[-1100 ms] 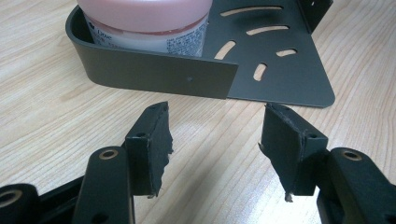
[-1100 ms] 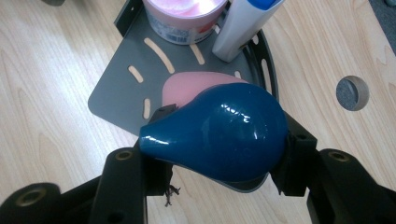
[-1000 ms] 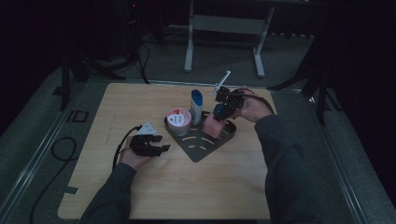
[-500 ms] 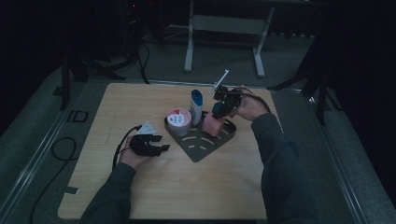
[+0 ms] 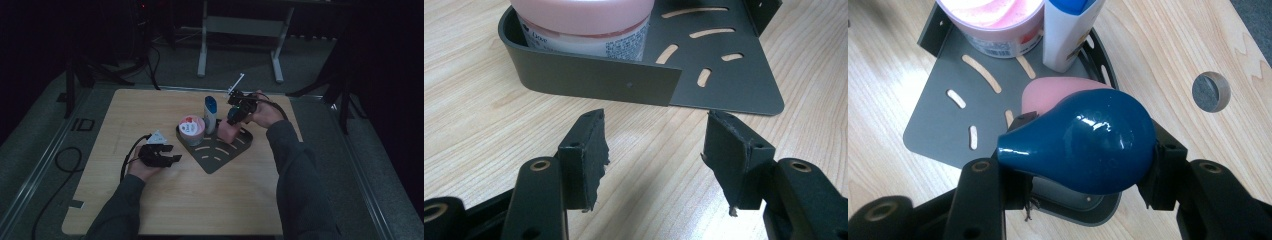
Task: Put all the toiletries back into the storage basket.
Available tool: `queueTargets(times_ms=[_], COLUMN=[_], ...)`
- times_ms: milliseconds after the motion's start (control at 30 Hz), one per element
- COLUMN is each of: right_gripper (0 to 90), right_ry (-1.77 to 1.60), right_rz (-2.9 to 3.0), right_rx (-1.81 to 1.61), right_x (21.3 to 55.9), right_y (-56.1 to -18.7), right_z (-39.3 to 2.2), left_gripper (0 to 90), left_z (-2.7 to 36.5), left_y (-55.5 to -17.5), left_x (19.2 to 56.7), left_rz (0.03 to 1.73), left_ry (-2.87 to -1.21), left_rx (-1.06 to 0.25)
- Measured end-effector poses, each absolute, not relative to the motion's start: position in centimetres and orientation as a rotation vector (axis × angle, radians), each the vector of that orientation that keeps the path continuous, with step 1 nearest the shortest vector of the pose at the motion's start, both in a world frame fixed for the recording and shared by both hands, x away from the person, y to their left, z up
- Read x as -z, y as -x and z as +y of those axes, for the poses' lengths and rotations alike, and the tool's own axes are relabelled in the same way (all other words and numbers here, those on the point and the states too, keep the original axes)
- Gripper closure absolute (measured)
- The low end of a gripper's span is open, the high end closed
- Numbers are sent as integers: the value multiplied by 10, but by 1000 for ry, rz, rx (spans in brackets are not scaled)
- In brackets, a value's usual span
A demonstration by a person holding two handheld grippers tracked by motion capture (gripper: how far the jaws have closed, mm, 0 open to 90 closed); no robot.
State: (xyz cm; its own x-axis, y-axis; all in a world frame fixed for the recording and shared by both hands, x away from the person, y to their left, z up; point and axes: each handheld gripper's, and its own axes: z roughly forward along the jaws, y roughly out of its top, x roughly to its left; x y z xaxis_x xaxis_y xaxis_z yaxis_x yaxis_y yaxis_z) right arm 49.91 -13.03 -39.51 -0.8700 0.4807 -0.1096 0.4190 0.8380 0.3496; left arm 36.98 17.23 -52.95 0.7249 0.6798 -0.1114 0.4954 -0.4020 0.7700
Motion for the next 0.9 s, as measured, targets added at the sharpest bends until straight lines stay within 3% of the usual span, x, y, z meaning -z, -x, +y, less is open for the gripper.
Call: queueTargets(times_ms=[900], right_gripper=[486], right_ry=[-787], right_rz=[2791], right_rx=[-422], right_x=[408], right_y=[-518], right_z=[-113], left_gripper=[421], left_z=[174], left_y=[-369], left_x=[528], left_rz=[891], left_ry=[-2074], left_rx=[-279])
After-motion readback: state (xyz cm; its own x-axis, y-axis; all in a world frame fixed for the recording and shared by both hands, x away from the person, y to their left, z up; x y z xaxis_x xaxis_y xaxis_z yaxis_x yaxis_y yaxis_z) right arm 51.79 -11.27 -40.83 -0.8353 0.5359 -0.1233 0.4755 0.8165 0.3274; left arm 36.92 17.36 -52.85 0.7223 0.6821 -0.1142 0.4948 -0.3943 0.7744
